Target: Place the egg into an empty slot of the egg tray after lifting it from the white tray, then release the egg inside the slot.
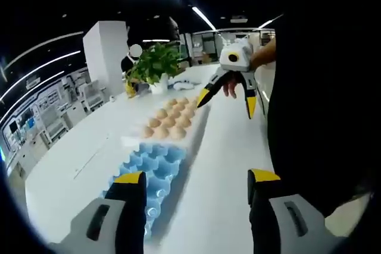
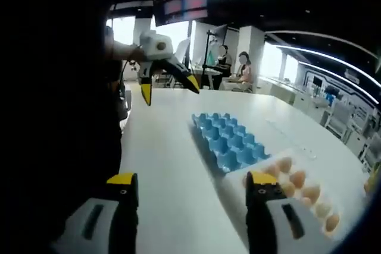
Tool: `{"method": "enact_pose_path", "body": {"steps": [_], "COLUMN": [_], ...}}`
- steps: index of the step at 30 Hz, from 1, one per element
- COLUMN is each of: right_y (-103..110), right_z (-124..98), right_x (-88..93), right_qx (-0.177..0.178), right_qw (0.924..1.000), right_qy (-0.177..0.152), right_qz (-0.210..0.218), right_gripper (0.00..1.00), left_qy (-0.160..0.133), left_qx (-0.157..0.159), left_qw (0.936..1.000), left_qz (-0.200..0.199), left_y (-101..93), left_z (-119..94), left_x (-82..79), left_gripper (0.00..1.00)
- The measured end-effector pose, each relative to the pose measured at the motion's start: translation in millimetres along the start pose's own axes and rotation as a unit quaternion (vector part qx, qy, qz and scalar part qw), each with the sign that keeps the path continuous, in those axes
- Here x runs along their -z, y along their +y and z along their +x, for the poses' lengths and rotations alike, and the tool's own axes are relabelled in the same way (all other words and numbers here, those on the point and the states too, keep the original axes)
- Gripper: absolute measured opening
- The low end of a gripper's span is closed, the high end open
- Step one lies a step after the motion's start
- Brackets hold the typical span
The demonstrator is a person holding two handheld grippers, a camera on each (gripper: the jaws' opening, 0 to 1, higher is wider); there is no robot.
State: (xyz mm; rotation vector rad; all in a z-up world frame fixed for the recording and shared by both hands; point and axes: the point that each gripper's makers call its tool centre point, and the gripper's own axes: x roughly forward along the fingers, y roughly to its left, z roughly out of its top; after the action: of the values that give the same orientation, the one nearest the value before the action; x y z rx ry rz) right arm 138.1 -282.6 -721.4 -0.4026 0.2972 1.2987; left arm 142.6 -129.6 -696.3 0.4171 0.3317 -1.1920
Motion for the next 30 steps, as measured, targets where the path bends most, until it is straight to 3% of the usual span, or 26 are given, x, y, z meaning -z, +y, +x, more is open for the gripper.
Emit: {"method": "enact_pose_path", "body": {"steps": [30], "right_y": [-0.1], "right_z": [1.3], "right_x": [7.5], "right_qx": [0.008], "right_qw": [0.9998], "right_qy": [0.005], "right_qz": [0.020], "right_gripper": [0.75], "left_qy": [-0.004], "left_qx": [0.002], "left_qw": [0.9999], "left_qz": [-0.009], "left_y": [0.8], "left_z": [-2.3], "left_x": [2.8], "left_gripper": [0.72]}}
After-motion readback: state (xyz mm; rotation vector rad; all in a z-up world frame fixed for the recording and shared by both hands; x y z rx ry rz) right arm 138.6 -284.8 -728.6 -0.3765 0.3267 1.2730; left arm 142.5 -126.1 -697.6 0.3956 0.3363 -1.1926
